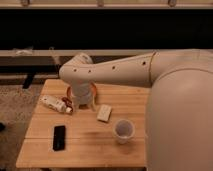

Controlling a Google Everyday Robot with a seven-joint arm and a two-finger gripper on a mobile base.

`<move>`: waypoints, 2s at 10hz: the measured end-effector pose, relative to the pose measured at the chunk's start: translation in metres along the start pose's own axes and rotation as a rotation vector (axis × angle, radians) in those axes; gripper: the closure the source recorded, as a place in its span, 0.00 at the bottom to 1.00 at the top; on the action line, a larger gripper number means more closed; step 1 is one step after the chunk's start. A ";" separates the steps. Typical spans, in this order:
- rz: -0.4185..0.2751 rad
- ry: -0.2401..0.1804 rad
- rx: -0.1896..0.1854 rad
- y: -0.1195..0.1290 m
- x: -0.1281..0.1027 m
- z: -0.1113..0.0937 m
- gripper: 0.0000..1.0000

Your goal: Pick up the ceramic cup

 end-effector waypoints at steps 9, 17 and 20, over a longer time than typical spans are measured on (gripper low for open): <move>0.000 0.000 0.000 0.000 0.000 0.000 0.35; 0.078 -0.034 0.053 -0.051 0.015 0.011 0.35; 0.155 -0.037 0.052 -0.096 0.027 0.016 0.35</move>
